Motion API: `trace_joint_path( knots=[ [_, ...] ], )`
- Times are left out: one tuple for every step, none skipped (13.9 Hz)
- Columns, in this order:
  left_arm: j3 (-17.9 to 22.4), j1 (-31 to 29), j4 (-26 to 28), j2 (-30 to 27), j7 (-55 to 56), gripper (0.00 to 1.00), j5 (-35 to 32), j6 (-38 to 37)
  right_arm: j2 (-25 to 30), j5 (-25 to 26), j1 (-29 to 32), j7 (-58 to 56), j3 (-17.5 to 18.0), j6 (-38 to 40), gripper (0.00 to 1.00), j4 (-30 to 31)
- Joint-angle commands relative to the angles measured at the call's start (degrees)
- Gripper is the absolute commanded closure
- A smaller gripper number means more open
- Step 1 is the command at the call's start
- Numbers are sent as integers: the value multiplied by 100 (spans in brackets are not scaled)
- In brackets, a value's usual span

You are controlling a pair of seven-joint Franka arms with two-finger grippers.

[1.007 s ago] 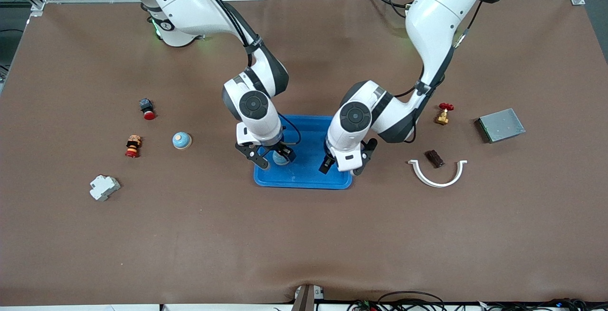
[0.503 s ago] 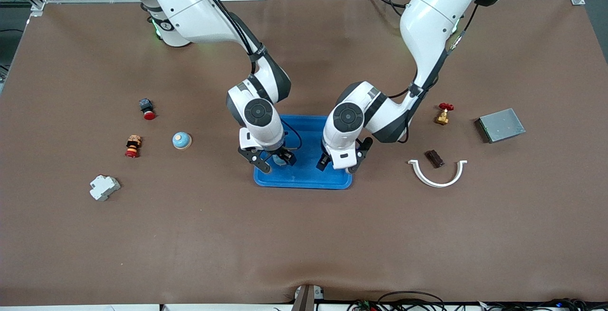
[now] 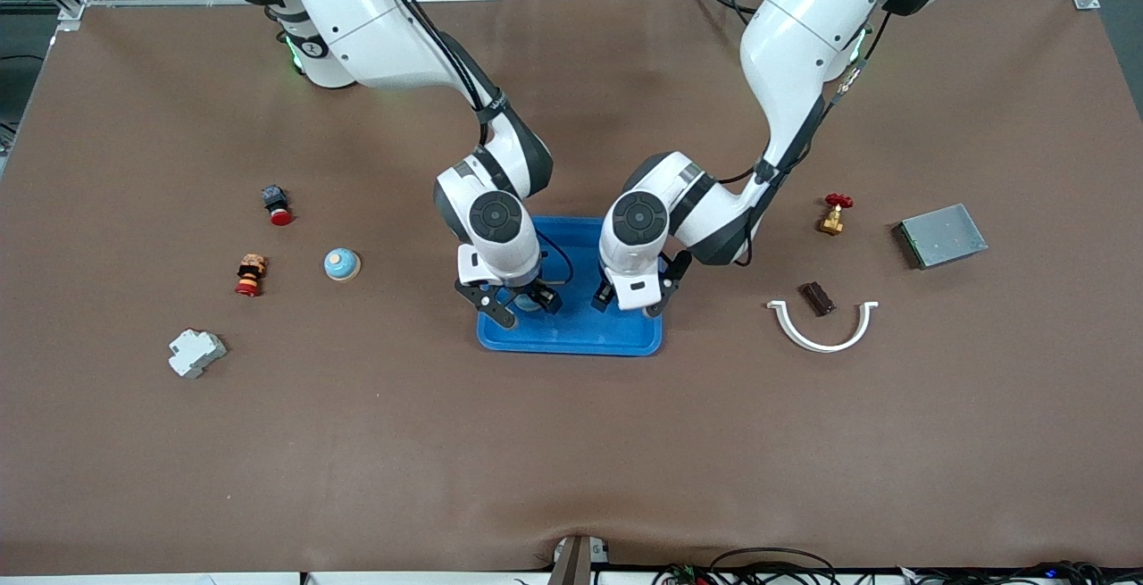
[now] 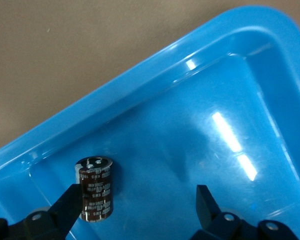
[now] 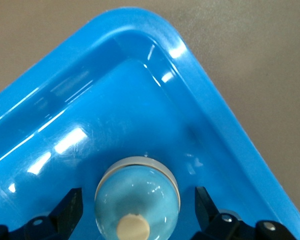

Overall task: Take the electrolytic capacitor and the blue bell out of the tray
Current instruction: 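Lift the capacitor with the left gripper while the right gripper lifts the bell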

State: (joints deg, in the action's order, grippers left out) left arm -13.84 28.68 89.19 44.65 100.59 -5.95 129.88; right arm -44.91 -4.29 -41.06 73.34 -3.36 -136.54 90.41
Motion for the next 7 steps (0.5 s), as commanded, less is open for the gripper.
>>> trace_joint_path(
  knots=[
    [66, 85, 81, -18, 172, 0, -161, -41, -114, 191, -78, 146, -60, 40, 53, -200],
    [66, 85, 98, -18, 180, 0, -161, -41, -114, 183, -113, 154, -51, 49, 93, -200],
    [66, 85, 107, -9, 189, 0, -170, -41, -114, 166, -139, 163, -60, 66, 100, -200],
    [66, 94, 116, -9, 189, 0, -170, -41, -106, 139, -140, 215, -60, 75, 100, -200],
    [66, 85, 116, -9, 198, 0, -222, -41, -97, 139, -140, 329, -51, 84, 100, -200],
    [66, 85, 116, -9, 198, 0, -240, -41, -71, 122, -140, 356, -51, 102, 100, -208],
    [66, 85, 116, -9, 198, 0, -240, -41, -10, 87, -140, 356, -42, 119, 100, -217]
  ],
)
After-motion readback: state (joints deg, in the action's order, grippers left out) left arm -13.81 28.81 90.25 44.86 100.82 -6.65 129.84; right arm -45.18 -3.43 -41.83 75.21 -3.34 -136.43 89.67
